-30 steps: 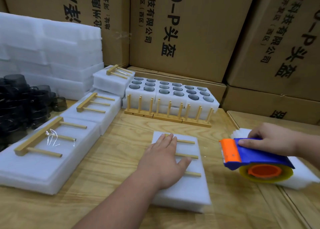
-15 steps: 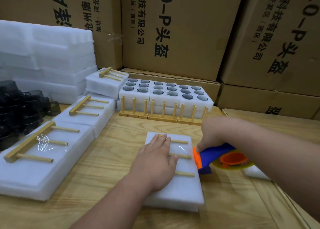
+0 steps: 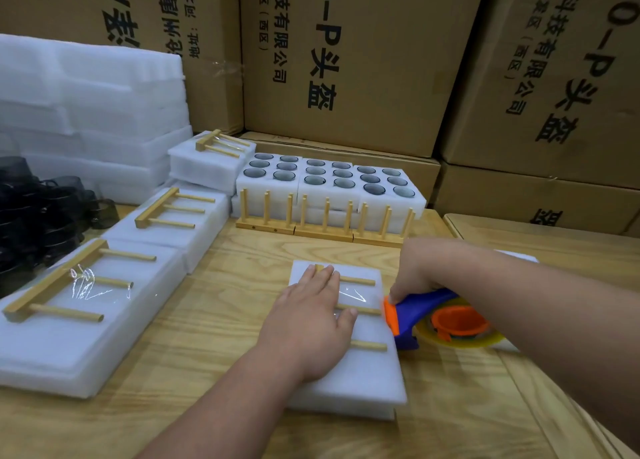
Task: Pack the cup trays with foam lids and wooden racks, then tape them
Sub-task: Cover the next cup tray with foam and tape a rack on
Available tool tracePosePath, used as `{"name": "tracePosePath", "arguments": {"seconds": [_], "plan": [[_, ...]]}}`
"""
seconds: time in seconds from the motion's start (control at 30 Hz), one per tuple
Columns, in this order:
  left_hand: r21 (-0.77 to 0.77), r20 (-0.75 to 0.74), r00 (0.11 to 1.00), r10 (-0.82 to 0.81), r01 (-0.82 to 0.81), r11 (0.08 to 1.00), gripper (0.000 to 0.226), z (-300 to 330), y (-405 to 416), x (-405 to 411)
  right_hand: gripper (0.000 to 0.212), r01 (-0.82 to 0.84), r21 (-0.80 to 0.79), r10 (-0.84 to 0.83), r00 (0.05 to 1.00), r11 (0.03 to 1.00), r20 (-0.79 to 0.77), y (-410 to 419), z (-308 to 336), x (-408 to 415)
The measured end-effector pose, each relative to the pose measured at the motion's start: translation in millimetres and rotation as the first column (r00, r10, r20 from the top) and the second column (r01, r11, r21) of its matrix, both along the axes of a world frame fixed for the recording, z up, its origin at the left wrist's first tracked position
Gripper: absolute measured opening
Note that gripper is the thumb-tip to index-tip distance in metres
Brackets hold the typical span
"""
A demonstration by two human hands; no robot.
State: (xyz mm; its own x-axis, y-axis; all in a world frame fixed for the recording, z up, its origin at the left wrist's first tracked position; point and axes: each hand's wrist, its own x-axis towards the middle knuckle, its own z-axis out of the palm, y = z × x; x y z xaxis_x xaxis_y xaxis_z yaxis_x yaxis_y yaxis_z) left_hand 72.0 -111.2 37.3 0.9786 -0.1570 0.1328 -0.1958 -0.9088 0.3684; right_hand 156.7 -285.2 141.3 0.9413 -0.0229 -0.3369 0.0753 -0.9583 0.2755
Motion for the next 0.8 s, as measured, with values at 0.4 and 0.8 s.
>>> {"name": "tracePosePath", "arguments": {"seconds": [0.4, 0.8], "plan": [[-0.021, -0.012, 1.0, -0.014, 0.014, 1.0, 0.065, 2.2, 1.0, -3.9, 0.036, -0.108, -0.16, 0.126, 0.986, 0.981, 0.106, 6.9, -1.1, 8.0], [-0.035, -0.004, 1.0, -0.022, 0.022, 0.999, 0.057, 4.1, 0.4, -4.4, 0.032, 0.038, 0.455, -0.201, 0.927, 0.89, 0.316, -60.9, -24.0, -16.7]]}}
